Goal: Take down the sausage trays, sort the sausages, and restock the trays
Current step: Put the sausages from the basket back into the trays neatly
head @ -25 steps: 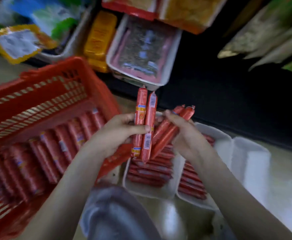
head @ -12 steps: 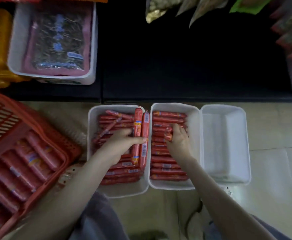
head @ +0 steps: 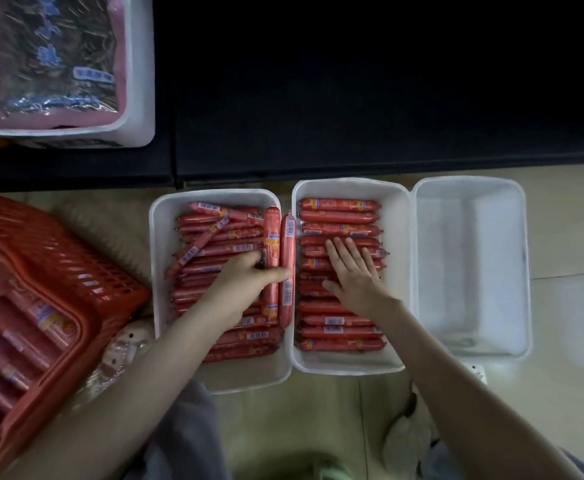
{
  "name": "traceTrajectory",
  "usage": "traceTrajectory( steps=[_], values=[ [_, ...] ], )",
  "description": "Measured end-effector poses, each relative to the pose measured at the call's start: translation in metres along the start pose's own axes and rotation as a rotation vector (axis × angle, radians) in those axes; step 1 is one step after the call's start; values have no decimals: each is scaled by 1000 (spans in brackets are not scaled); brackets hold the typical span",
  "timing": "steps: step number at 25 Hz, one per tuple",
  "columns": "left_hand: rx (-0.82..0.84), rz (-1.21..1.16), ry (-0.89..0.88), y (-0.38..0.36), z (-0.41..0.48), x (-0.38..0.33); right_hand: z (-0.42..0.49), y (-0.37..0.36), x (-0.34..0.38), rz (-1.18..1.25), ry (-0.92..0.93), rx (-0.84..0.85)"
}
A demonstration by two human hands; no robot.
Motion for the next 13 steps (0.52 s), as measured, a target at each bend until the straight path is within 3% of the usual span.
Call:
traceTrajectory(
  steps=[1, 4, 5, 6, 8, 10, 13],
  values=[
    [4, 42, -13, -4, -1, 2, -8, 3, 8, 191, -23, 1],
    [42, 269, -102, -16, -3, 8, -36, 24, 45, 1186, -89, 74],
    [73, 308, -120, -21, -4, 8, -44, 30, 55, 1398, -88, 103],
    [106, 317, -122, -26, -5, 10, -49, 31, 59, 1458, -97, 107],
    [163, 279, -96, -33, -7, 11, -54, 30, 60, 1424, -179, 61],
    [177, 232, -52, -33, -7, 12, -53, 26, 49, 1237, -248, -93],
    [85, 239, -27, -25, -1, 16, -44, 8, 16, 432, -123, -331]
  ],
)
Point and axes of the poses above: each hand's wrist, its own z-axis towards the middle knuckle, its own y-axis out of the back of the hand, x = y × z, the point moved 1 cm from there along z, towards the middle knuckle, and after that the axes turned 1 degree about y, right-handed, at the moved point
